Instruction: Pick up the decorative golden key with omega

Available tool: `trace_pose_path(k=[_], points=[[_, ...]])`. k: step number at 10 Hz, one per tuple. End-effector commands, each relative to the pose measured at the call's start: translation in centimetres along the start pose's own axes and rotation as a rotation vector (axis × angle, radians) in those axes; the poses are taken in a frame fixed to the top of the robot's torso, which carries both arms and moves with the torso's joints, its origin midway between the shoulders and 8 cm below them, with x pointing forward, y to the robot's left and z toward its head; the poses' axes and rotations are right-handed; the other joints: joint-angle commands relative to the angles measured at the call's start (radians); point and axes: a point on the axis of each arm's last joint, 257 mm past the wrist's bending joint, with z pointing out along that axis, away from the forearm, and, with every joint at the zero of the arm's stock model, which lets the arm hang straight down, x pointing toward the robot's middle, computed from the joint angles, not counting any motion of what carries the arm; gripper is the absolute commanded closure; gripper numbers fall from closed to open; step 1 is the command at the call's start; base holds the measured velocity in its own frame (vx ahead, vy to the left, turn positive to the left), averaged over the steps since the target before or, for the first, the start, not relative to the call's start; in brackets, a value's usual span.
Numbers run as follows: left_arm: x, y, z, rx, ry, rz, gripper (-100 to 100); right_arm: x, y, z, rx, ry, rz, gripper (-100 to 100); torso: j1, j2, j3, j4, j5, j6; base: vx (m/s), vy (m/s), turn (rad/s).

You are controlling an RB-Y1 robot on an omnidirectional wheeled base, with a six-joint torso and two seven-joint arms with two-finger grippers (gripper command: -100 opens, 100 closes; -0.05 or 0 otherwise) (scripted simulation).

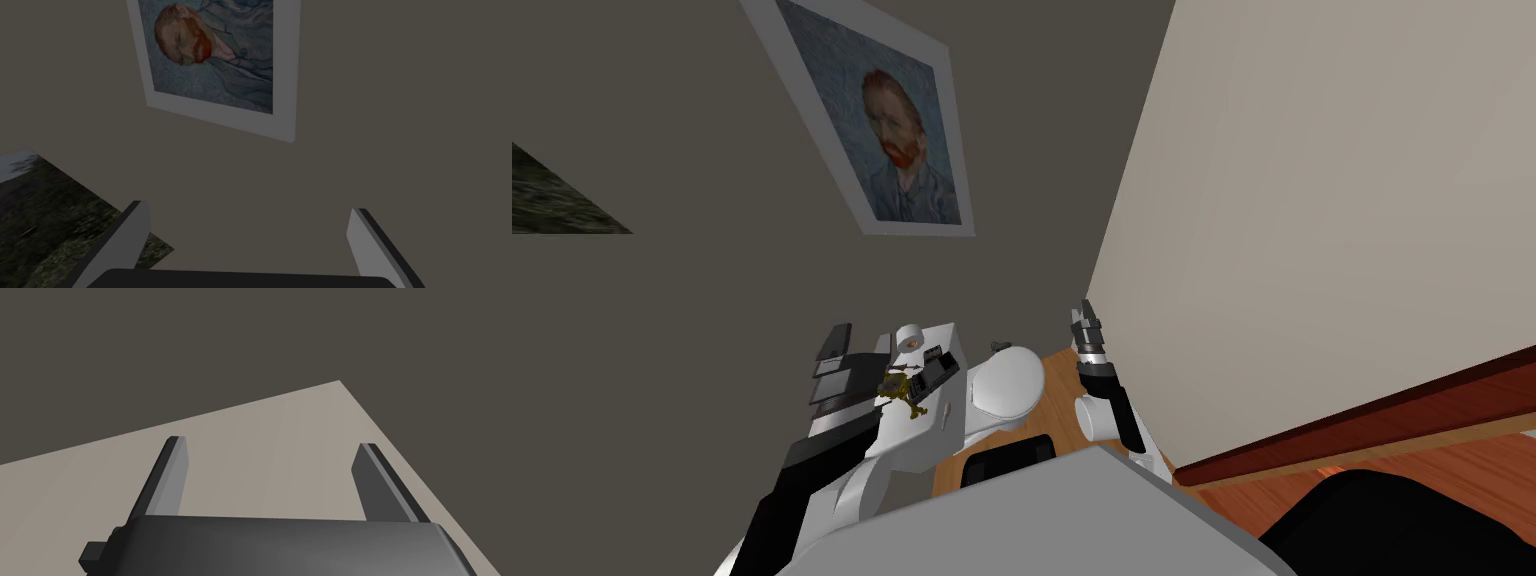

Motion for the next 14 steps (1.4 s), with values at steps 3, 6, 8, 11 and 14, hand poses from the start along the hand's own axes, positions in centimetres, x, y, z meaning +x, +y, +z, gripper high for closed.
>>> trace_pose_path(k=[3,6,8,11,14], points=[[1.0,-1.2,0.1,0.051,0.098,0.057,-100,0.0,0.0,0.0,0.0,0.0,0.0,0,-0.001,0.003,0.002,0.001,0.0,0.0,-0.05,-0.026,0.088],[1.7,-2.2,-0.2,0.105,0.172,0.115,-100,0.0,0.0,0.0,0.0,0.0,0.0,0,-0.003,0.007,0.004,0.002,-0.001,0.0,-0.114,-0.057,0.129],[1.9,-2.4,-0.6,0.132,0.205,0.161,-100,0.0,0.0,0.0,0.0,0.0,0.0,0,-0.006,0.009,0.005,0.002,-0.001,0.0,-0.143,-0.086,0.164],[1.8,-1.8,-1.3,0.154,0.24,0.243,-100,0.0,0.0,0.0,0.0,0.0,0.0,0,-0.005,0.01,0.006,0.002,-0.001,0.0,-0.156,-0.061,0.137],[1.5,-0.3,-2.2,0.155,0.265,0.34,-100,0.0,0.0,0.0,0.0,0.0,0.0,0,-0.005,0.009,0.005,0.002,-0.001,0.0,-0.128,-0.056,0.111]])
